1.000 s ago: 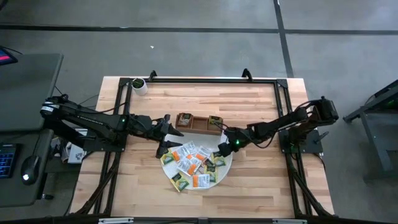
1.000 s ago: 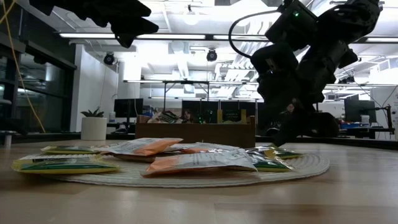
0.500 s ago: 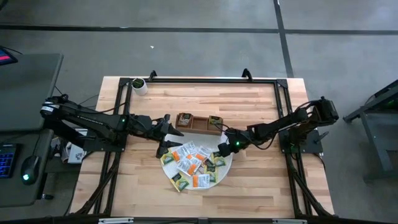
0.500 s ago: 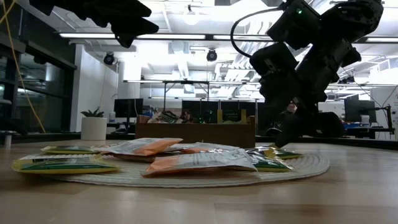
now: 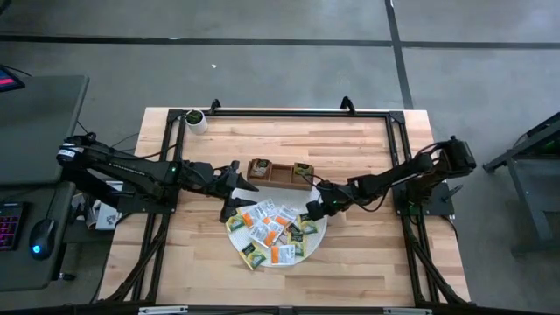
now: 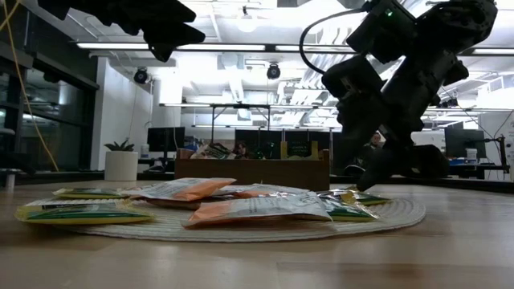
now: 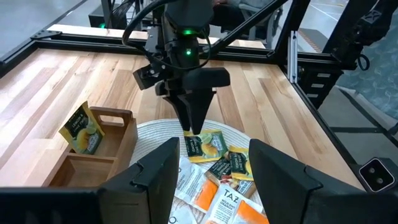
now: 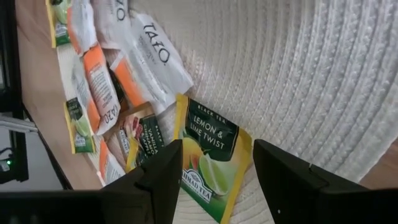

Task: Pick & Place Tea
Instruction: Put the yellow tea bag into the right section of the wooden organizer

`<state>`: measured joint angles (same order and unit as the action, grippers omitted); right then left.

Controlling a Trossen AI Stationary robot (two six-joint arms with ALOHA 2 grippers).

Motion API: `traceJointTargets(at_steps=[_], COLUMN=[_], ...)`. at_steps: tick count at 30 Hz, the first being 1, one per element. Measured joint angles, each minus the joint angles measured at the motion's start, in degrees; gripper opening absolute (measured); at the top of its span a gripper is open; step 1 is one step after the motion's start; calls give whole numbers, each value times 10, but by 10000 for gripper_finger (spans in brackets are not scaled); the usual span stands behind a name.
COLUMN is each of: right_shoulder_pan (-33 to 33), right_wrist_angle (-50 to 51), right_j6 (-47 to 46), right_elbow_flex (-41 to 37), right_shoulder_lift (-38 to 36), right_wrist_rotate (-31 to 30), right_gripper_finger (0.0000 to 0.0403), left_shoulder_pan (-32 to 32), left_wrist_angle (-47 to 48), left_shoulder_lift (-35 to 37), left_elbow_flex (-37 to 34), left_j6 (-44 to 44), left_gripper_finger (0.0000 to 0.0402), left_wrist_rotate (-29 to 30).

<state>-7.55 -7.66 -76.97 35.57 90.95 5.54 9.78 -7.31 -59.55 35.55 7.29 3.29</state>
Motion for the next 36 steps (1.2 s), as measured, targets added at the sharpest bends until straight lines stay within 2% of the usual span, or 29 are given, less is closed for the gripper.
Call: traceJointTargets(at_steps=[6,14,18,27,36], right_shoulder_pan=[0,0,0,1,1], right_wrist_angle=[-29,-24,-11,1,-15], right_j6=[-11,-13,-11,13,29], right_elbow_flex=[0,1,1,0,-1], right_shoulder_lift=[28,30,30,31,31], right_wrist_rotate=[18,5,0,-12,-11], right_gripper_finger=[193,187,149,15,2], left_shoulder_pan=[0,0,0,0,0], left_wrist_angle=[-1,-1,-1,0,0], left_shoulder_lift=[0,0,0,0,0], left_elbow_flex=[0,0,0,0,0], left_j6=[0,0,0,-2,-2], left_gripper_finger=[192,192,192,192,192], left_wrist_rotate=[0,0,0,0,0])
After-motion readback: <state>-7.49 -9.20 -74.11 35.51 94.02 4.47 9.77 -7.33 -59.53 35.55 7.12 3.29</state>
